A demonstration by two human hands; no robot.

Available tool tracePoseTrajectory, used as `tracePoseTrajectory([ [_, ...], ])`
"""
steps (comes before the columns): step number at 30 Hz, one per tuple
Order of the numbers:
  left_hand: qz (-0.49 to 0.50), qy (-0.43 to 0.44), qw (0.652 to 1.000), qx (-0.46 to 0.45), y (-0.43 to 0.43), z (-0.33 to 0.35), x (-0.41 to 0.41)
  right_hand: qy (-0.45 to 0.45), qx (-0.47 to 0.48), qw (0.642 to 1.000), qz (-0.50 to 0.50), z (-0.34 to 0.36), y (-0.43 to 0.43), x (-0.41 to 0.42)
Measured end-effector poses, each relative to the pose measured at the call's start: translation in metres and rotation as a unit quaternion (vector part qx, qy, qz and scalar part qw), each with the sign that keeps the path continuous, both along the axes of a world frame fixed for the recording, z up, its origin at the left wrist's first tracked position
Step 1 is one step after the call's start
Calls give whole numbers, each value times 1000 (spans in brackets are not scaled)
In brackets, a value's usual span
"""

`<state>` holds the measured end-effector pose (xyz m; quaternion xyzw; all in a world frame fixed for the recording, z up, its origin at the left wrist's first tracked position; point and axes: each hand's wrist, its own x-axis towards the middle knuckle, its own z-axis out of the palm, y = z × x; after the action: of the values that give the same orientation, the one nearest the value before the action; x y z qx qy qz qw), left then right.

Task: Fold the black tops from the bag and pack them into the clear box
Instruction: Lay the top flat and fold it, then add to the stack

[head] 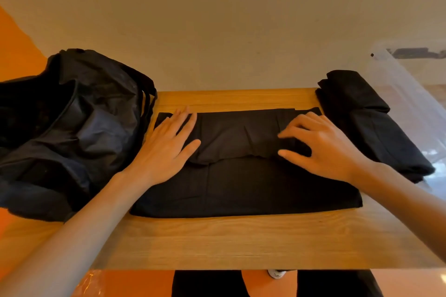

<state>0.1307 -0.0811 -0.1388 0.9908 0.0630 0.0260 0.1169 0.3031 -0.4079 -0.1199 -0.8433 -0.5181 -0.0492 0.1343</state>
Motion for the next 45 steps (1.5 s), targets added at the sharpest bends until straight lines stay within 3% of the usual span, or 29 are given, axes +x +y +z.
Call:
tracePoseTrajectory([
  [2,37,74,996,-29,5,-3,10,25,-52,995,-80,-1,18,-1],
  [6,71,122,990,-5,13,-7,25,115,-181,966,-146,-18,44,6],
  [12,72,170,982,40,21,-5,40,78,-219,959,-162,-25,37,3],
  [14,65,150,984,72,19,-6,35,60,-231,955,-175,-22,38,2],
  [19,78,46,991,102,-9,-7,15,31,-159,975,-151,-13,74,-20],
  [24,98,66,989,86,-18,-20,5,73,-163,973,-148,-30,124,-30],
  [29,92,65,991,74,-11,-20,4,84,-171,964,-187,-32,116,-33],
  [33,114,27,993,5,-9,-12,12,110,-164,962,-188,-20,100,-29],
  [37,123,68,990,32,5,-13,30,107,-151,947,-262,-20,73,-13],
  [45,114,85,985,92,18,-20,36,97,-153,941,-285,-34,61,-12],
])
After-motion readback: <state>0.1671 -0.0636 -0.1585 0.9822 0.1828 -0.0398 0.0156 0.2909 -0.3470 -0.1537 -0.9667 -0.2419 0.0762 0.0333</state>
